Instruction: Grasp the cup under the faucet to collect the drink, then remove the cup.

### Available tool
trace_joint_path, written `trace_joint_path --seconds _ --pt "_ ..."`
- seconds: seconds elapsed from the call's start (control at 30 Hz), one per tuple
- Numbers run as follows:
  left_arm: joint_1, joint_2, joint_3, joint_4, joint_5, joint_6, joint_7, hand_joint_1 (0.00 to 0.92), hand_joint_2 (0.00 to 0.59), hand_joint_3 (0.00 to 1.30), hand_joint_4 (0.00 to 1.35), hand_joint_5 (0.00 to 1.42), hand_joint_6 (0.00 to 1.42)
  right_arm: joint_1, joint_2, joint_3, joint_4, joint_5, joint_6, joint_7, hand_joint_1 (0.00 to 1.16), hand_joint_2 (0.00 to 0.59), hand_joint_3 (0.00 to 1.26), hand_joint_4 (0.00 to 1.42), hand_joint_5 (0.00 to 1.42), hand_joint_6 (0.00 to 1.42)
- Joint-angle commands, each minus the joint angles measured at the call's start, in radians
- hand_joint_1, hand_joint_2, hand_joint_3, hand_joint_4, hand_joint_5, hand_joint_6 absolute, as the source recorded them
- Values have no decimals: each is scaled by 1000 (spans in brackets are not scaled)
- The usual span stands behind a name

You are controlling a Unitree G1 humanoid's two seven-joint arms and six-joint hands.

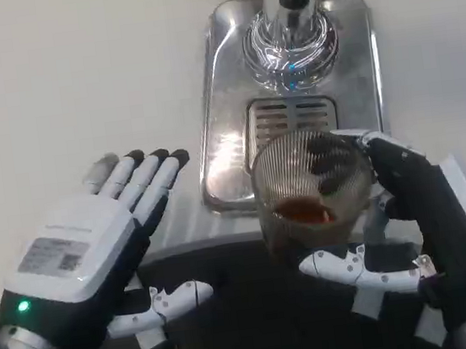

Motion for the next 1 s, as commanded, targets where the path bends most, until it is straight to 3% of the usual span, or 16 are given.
trace_joint_path --seconds 0.03,0.5,1.0 --pt "15 -6 -11 -2 -13 -18 -7 0 167 0 0 0 0 38 -1 18 -57 8 -44 4 1162 396 703 726 850 1213" --pt "19 -17 -30 9 -17 -34 -15 0 170 0 0 0 0 161 6 71 -161 -24 -22 20 1162 398 702 726 850 1213" --pt "24 -24 -24 13 -20 -30 -17 0 171 0 0 0 0 189 6 96 -150 -56 -56 2 1162 405 702 726 850 1212"
